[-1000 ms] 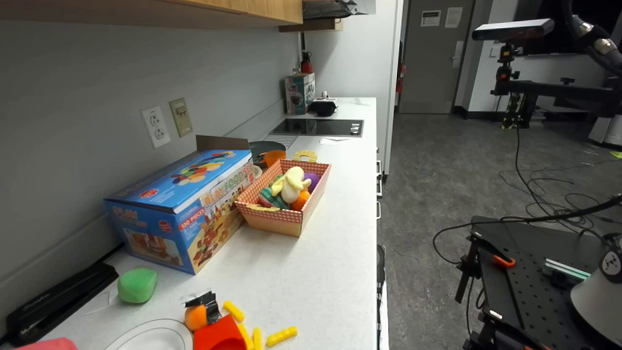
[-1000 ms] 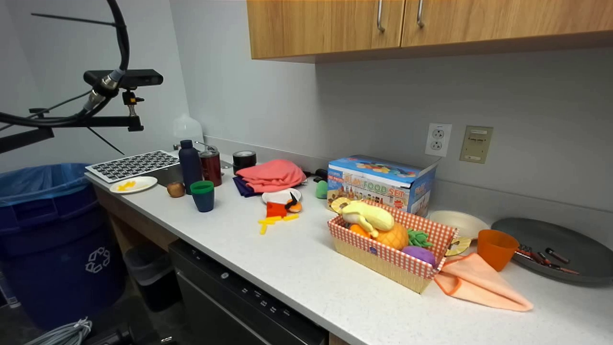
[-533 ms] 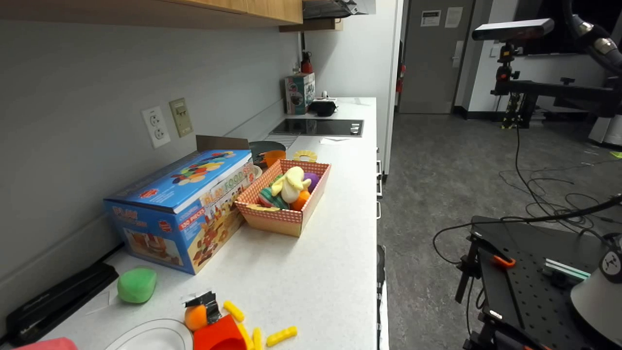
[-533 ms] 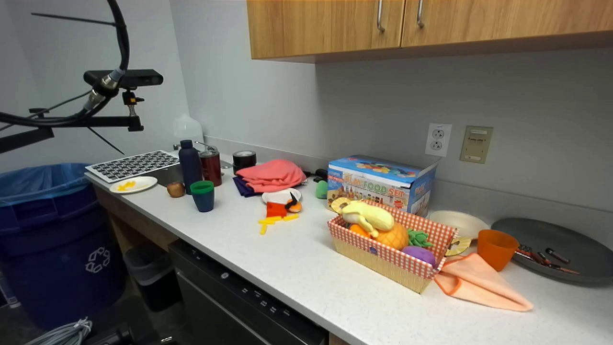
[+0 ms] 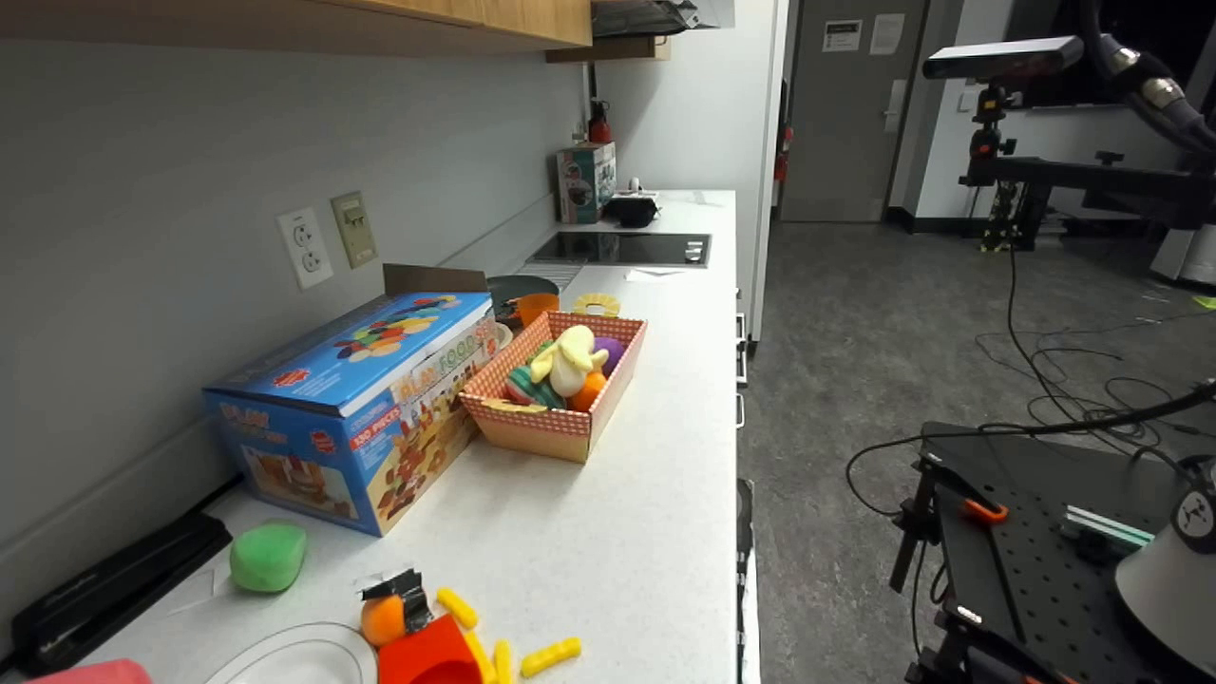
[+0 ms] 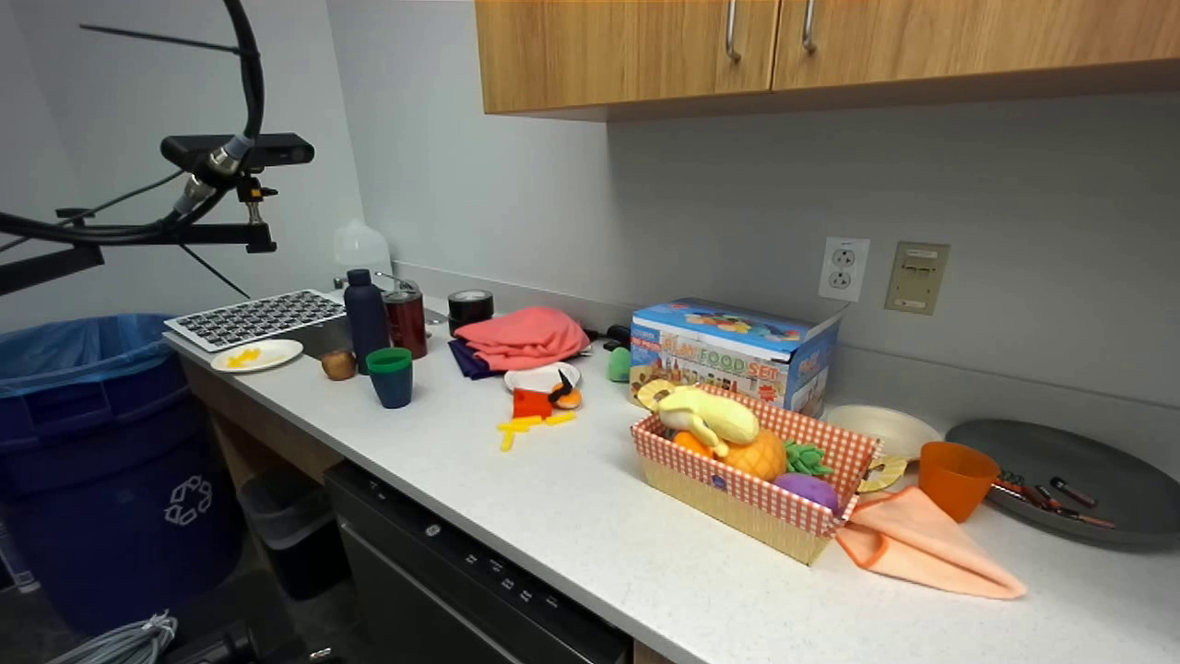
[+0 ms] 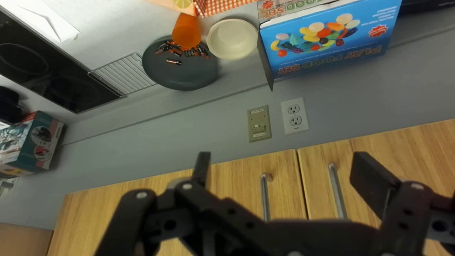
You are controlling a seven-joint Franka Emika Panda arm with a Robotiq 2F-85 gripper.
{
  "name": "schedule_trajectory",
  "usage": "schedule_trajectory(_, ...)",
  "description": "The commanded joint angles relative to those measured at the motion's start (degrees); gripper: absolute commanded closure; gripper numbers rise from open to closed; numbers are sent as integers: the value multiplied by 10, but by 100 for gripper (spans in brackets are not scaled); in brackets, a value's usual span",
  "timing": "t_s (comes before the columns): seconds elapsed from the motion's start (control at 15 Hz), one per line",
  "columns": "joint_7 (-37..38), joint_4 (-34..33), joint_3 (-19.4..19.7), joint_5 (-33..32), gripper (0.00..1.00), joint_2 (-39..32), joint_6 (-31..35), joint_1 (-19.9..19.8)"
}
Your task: Open the cupboard door
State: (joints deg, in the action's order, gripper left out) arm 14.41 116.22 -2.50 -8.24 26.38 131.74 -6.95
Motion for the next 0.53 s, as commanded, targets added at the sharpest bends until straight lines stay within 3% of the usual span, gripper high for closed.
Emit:
schedule_trajectory(0.0,4,-56,6,-9,0,-51,11,-9)
schedule_trajectory(0.33,20,-102,1,-35,0,-88,16,-14)
schedule_trajectory(0.47,7,-81,9,-22,0,-75,12,-2)
